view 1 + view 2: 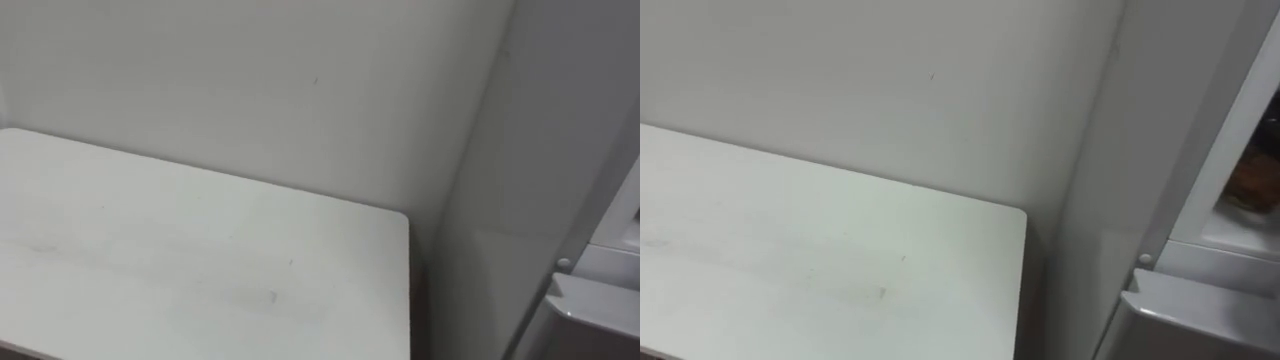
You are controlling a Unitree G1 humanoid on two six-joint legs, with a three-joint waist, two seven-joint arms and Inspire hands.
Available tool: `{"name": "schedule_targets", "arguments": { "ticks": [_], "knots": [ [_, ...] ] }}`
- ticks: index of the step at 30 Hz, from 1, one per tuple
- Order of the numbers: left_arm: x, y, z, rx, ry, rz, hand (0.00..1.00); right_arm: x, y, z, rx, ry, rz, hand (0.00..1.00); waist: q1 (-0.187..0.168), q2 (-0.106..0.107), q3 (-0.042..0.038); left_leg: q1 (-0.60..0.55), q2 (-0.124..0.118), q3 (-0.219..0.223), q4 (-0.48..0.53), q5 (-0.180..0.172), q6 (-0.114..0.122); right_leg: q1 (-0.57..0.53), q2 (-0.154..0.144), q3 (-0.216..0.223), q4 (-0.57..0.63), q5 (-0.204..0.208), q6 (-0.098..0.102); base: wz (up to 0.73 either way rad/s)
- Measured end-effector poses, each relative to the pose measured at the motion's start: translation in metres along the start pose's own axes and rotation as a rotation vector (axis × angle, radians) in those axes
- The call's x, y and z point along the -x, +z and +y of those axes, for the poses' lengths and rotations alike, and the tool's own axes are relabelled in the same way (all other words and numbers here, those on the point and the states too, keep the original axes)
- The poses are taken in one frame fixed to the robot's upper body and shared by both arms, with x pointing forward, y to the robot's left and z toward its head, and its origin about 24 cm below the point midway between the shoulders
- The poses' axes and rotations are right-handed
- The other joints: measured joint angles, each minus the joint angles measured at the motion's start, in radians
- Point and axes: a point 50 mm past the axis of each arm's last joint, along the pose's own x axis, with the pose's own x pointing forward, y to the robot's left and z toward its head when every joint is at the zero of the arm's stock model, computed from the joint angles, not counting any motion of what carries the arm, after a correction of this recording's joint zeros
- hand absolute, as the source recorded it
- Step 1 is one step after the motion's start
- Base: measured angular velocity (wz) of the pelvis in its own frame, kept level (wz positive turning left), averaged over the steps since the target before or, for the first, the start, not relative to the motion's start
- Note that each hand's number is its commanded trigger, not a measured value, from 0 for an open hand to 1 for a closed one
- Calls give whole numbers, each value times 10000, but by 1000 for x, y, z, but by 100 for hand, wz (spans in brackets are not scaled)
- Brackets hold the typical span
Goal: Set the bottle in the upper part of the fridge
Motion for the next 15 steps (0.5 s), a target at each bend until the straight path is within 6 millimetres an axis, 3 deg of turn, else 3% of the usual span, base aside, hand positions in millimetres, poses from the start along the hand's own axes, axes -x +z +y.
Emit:
{"name": "schedule_targets", "arguments": {
  "ticks": [2, 3, 5, 6, 7, 15],
  "knots": [
    [0, 0, 0, -10, -3, 50, 0, -2, -3, -2, 180, 60, 141, 100, 26, 14, -1, 39, 7, -77, 29, 0, 0, 94, -11, -129, -20, 0, 0, 13],
    [0, 0, 0, -10, 0, 75, 0, -3, -5, -3, 380, 130, 231, 95, 44, 1, 0, 61, 14, -82, 57, 0, 0, 143, -10, -129, -24, 0, 0, 7],
    [0, 0, 0, -18, -6, 125, 0, -4, -9, -4, 710, 279, 395, 53, 78, -22, 0, 90, 22, -90, 68, -1, -1, 264, -5, -133, -130, 1, -2, 6],
    [-1, 0, 1, -30, -12, 169, 0, -5, -12, -5, 835, 345, 469, 20, 150, -30, 2, 96, 30, -88, 61, -1, -1, 319, -2, -131, -188, 8, -12, 5],
    [-1, -1, 1, -44, -7, 223, 0, -5, -14, -7, 860, 303, 504, 0, 207, -33, 4, 113, 30, -86, 74, -1, -1, 355, -4, -153, -188, 11, -18, 4],
    [-1, -15, 8, -153, 97, 809, 0, -8, -21, -20, 783, -148, 774, 0, 540, -17, 7, 149, 67, -112, 156, 5, -17, 436, 11, -205, -189, 47, -73, 2]
  ]
}}
